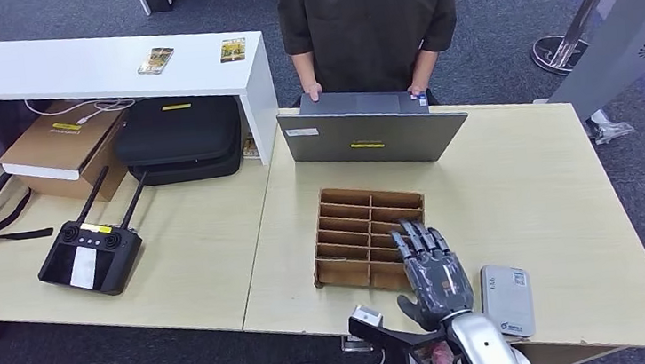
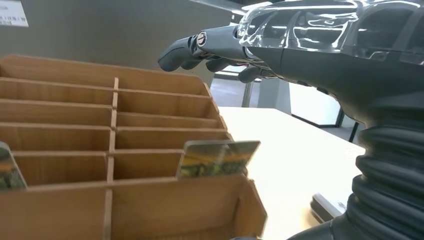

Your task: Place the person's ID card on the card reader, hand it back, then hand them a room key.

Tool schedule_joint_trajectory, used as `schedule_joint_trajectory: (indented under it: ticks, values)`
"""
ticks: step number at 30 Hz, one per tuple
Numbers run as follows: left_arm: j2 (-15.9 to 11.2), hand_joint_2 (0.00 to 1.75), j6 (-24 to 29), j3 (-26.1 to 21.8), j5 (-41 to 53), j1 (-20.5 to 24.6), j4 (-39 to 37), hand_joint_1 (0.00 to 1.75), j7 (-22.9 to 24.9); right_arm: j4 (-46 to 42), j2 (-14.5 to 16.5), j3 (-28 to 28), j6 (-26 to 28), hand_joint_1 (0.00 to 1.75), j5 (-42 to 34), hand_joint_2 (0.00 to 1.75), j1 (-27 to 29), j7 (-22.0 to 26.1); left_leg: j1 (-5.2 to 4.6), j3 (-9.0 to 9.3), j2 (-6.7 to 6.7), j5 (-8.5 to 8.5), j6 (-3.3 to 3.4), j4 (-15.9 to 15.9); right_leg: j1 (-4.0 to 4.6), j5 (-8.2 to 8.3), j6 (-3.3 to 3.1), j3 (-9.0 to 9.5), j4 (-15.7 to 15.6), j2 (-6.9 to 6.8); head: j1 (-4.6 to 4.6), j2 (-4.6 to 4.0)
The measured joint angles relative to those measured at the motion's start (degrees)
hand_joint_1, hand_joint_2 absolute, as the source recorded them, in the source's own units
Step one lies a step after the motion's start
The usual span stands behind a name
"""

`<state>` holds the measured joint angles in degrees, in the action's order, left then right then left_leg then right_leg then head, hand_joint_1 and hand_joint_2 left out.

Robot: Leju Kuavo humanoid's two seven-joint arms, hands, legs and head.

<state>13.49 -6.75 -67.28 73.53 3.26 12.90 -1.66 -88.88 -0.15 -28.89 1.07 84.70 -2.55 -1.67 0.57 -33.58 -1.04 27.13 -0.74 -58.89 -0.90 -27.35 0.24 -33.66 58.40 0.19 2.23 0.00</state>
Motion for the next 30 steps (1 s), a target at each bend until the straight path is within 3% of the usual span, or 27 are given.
schedule_joint_trajectory:
  ticks: [12, 25, 30]
  values:
    - [-0.2, 0.00, -0.1, 0.4, 0.1, 0.0, 0.0, 0.00, 0.0, 3.6, 0.3, -0.3, 1.3, 0.00, -0.3, 1.75, -3.8, 0.7, 0.00, -0.01, 0.00, 0.00, 0.00, 0.0, 0.00, 0.00, 0.00, -0.01, 0.0, -0.01, -0.01, 0.00]
    - [-0.2, 0.00, 0.1, 0.4, 0.1, 0.1, 0.0, 0.00, 0.5, 3.5, 0.2, 0.0, 1.2, 0.00, -0.3, 1.75, -2.2, -0.1, 0.00, 0.00, 0.01, 0.00, 0.00, 0.0, 0.00, 0.00, -0.01, -0.02, 0.0, 0.00, -0.01, 0.00]
    - [-0.3, 0.00, 0.1, 0.4, 0.1, 0.1, 0.0, 0.00, 0.6, 3.0, -0.5, 0.3, -2.0, 0.00, 0.1, 1.75, -1.2, -0.5, 0.00, 0.00, 0.01, 0.01, 0.00, 0.0, 0.00, 0.00, 0.00, -0.02, 0.0, 0.00, 0.00, 0.00]
